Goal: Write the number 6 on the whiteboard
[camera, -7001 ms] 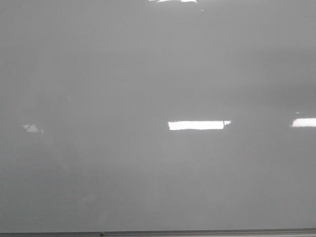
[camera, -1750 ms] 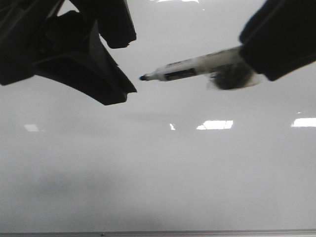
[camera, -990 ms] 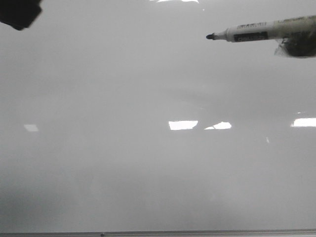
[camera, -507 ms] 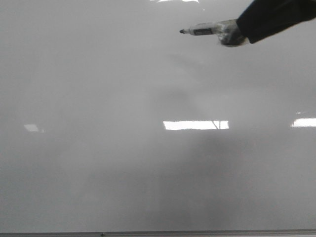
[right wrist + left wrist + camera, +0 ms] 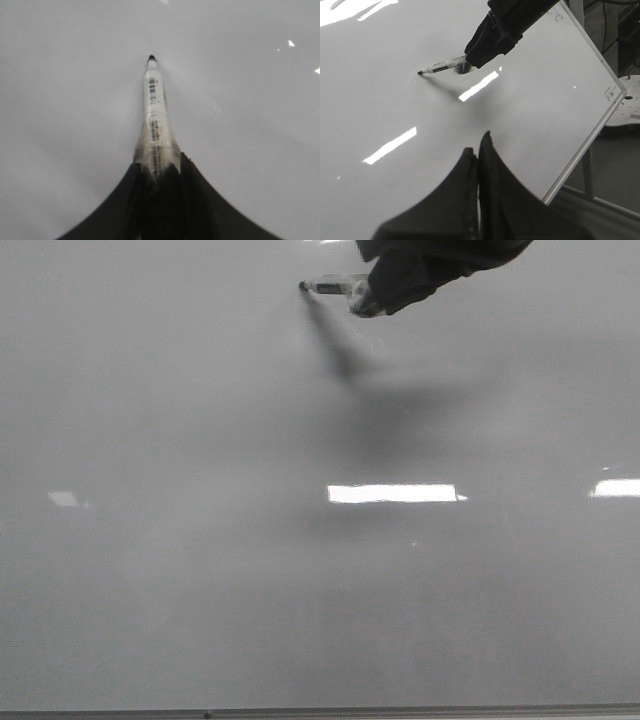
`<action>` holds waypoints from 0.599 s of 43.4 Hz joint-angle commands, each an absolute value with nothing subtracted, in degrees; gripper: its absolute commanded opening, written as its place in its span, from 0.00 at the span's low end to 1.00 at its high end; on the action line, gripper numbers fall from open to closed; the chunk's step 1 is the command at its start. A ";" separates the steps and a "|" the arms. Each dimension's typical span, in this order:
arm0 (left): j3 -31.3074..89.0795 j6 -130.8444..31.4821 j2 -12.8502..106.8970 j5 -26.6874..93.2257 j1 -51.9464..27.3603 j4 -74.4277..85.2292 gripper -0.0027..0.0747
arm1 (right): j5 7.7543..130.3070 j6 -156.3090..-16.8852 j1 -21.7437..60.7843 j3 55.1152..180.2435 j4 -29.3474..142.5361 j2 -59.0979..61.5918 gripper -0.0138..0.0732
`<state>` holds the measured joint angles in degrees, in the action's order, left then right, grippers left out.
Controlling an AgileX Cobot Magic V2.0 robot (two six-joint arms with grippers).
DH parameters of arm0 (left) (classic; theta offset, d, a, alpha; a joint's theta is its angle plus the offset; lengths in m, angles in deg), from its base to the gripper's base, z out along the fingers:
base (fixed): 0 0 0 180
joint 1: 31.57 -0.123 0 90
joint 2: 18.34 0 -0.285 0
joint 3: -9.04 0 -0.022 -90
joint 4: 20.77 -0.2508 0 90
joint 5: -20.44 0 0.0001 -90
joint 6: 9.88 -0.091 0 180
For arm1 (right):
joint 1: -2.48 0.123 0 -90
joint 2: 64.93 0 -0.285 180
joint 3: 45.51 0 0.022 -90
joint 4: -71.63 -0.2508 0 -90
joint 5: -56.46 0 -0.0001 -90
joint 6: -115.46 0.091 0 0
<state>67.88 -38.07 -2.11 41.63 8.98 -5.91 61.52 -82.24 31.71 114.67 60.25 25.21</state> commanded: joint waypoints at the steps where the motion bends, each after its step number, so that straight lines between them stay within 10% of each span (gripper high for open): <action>1: 66.32 -37.30 -1.59 36.92 8.99 -4.89 0.01 | 57.41 -82.21 32.23 117.15 59.42 25.31 0.09; 26: 66.32 -37.30 -1.59 36.92 8.99 -4.89 0.01 | 69.24 -82.17 32.98 116.14 61.60 28.49 0.09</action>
